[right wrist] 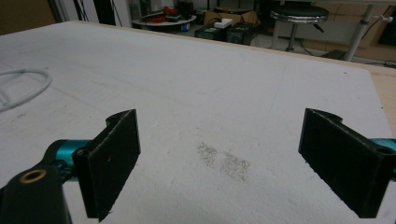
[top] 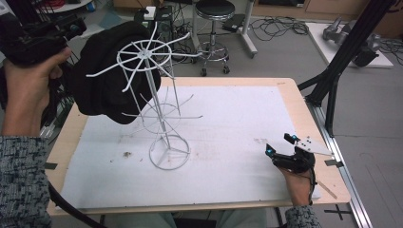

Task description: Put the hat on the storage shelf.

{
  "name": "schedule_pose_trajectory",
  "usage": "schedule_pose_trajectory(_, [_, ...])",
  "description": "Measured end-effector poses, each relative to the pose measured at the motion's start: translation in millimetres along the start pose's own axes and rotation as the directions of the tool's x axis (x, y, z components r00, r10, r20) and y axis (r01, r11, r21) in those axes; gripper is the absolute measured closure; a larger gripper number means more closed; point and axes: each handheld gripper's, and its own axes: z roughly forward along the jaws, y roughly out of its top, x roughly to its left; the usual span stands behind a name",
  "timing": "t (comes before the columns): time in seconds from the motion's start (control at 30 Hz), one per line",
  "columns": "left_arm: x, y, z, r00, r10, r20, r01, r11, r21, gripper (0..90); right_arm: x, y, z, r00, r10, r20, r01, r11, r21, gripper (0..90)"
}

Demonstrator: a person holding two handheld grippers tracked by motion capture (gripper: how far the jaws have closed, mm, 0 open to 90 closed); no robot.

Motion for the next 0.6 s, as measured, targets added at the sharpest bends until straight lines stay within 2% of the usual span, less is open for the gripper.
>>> schedule_pose_trajectory(0.03, [0.0,0.0,0.0,1.0,0.0,0.0,0.0,1.0,0.0,67.2,-0.1,-0.1,0.1,1.0,0.0,-0.001,0.0,1.0,-0.001,11.8])
schedule_pose_trajectory(0.17, [8.2,-11.0,-17.4,0.9975,0.017,-0.068,-0.017,0.9998,0.008,64.6,-0.1,0.0,0.3,1.0,0.0,0.001,0.0,1.0,0.001,11.8])
schedule_pose_trajectory(0.27, [13.4,-23.0,-30.3,0.9933,0.013,-0.115,-0.011,0.9998,0.016,61.4,0.0,0.0,0.0,1.0,0.0,0.001,0.0,1.0,0.001,11.8])
schedule_pose_trajectory(0.33, [17.0,-30.9,-38.7,0.989,0.009,-0.148,-0.007,0.9999,0.016,58.7,-0.3,0.0,-0.1,1.0,-0.001,0.001,0.001,1.0,-0.002,11.8])
schedule_pose_trajectory(0.5, [27.1,-53.1,-62.6,0.9776,-0.039,-0.207,0.041,0.9992,0.005,55.6,-0.1,0.1,-0.3,1.0,-0.002,0.001,0.002,1.0,-0.001,11.8])
schedule_pose_trajectory(0.6, [25.0,-62.2,-71.2,0.9687,-0.01,-0.248,0.017,0.9996,0.024,51.8,0.0,0.2,-0.3,1.0,0.0,0.002,0.0,1.0,-0.002,11.8])
